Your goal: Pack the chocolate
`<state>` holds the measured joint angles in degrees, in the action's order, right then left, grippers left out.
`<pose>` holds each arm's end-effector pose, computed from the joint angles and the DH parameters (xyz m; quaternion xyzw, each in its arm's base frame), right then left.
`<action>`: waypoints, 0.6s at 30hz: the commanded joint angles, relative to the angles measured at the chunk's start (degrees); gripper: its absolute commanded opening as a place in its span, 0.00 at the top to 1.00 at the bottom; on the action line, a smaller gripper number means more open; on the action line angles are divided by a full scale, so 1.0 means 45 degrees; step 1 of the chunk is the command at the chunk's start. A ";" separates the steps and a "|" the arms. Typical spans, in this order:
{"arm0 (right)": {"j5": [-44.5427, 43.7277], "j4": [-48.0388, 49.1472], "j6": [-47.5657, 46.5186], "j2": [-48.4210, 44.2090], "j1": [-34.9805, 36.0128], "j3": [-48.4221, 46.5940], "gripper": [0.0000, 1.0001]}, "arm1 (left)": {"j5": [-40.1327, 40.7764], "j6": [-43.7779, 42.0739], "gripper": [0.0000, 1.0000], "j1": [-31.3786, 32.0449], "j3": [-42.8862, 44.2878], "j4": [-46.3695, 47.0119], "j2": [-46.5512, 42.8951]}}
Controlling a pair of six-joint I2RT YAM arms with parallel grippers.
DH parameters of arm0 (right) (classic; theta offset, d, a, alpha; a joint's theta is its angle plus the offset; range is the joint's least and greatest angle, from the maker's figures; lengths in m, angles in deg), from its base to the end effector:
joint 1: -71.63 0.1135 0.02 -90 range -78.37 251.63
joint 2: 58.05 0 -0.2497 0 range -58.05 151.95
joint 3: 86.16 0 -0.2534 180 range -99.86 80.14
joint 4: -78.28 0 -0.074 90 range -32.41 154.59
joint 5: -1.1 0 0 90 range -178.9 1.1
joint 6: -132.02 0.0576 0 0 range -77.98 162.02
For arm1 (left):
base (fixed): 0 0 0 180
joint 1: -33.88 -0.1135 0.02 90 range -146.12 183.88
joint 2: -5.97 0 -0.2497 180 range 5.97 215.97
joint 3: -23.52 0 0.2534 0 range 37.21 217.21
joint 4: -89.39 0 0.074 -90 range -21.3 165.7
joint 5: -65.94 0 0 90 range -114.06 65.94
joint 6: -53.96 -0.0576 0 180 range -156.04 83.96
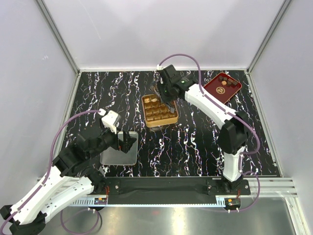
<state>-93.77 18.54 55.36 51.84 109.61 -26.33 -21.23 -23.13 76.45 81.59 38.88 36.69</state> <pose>0.3496 0.2667 0.2937 -0.1856 0.9188 0.1140 0.3293 0.1134 -0.1003 0.3057 0.2004 0.8101 -0.2380 0.4969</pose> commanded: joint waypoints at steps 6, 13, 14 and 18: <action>-0.0150 0.0388 0.0101 0.1068 0.0525 -0.0967 0.65 | 0.0192 -0.0114 0.01 0.0033 0.0040 0.0369 -0.0205; 0.0084 0.0524 0.0179 0.1362 0.0760 -0.1084 0.64 | 0.0113 -0.0134 0.01 0.0033 0.0040 0.0389 -0.0186; 0.0065 0.0544 0.0179 0.1401 0.0799 -0.1123 0.64 | 0.0113 -0.0134 0.01 0.0033 0.0040 0.0389 -0.0186; 0.0084 0.0465 0.0179 0.1655 0.0935 -0.1222 0.62 | 0.0133 -0.0134 0.01 0.0033 0.0040 0.0369 -0.0167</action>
<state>-93.77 18.50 55.58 58.65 112.71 -29.00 -21.21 -23.13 76.45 81.59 38.90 36.34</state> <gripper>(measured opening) 0.380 0.988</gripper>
